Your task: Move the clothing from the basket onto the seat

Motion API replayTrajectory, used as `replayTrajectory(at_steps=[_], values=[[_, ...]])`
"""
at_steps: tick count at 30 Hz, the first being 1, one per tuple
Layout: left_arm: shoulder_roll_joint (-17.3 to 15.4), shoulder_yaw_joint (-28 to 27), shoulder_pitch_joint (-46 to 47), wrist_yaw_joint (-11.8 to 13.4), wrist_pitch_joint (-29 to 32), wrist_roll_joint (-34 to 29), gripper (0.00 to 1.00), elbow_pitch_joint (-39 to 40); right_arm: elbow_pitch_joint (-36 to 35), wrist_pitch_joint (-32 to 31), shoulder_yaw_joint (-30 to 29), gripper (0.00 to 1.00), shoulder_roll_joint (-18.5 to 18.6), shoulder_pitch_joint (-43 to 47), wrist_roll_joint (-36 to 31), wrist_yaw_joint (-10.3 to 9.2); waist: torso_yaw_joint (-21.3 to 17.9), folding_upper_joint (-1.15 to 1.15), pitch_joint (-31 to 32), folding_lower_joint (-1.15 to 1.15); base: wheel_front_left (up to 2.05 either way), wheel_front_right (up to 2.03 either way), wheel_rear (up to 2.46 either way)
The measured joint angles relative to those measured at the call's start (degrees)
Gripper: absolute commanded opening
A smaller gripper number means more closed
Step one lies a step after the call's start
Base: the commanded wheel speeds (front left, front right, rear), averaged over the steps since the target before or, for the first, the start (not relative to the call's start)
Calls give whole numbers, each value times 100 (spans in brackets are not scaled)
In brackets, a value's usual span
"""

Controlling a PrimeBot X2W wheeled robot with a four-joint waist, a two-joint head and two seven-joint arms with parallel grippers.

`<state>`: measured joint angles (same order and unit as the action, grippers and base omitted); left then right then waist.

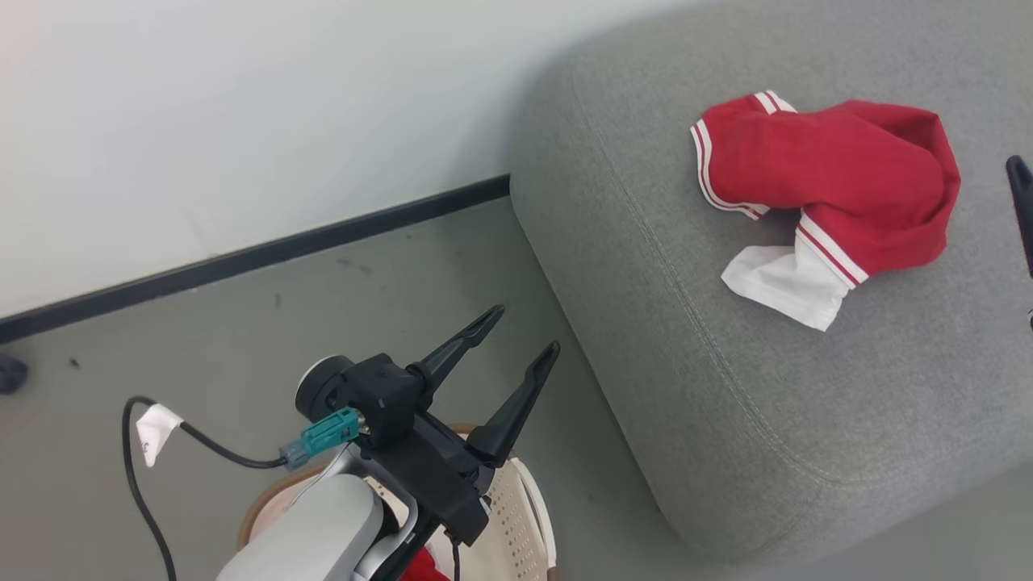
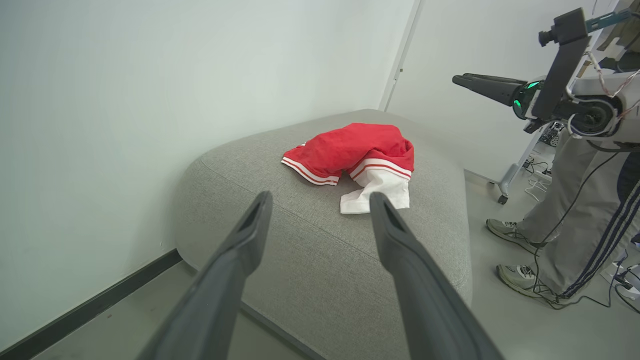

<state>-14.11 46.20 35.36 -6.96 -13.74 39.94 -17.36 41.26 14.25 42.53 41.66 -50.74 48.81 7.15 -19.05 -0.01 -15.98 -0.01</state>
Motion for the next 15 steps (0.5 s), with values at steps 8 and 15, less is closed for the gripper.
replayTrajectory(at_steps=[8, 15], values=[[26, -212, -311, 127, -25, 197, 100, -74, -699, 5, -224, 100, 19, 544, 126, -21, 371, 1, 373, 0, 0, 0, 0], [24, -390, -647, 253, -55, 253, 100, -94, -1450, 20, -508, 100, 10, 1087, 168, -265, 750, 0, 674, 0, 0, 0, 0]])
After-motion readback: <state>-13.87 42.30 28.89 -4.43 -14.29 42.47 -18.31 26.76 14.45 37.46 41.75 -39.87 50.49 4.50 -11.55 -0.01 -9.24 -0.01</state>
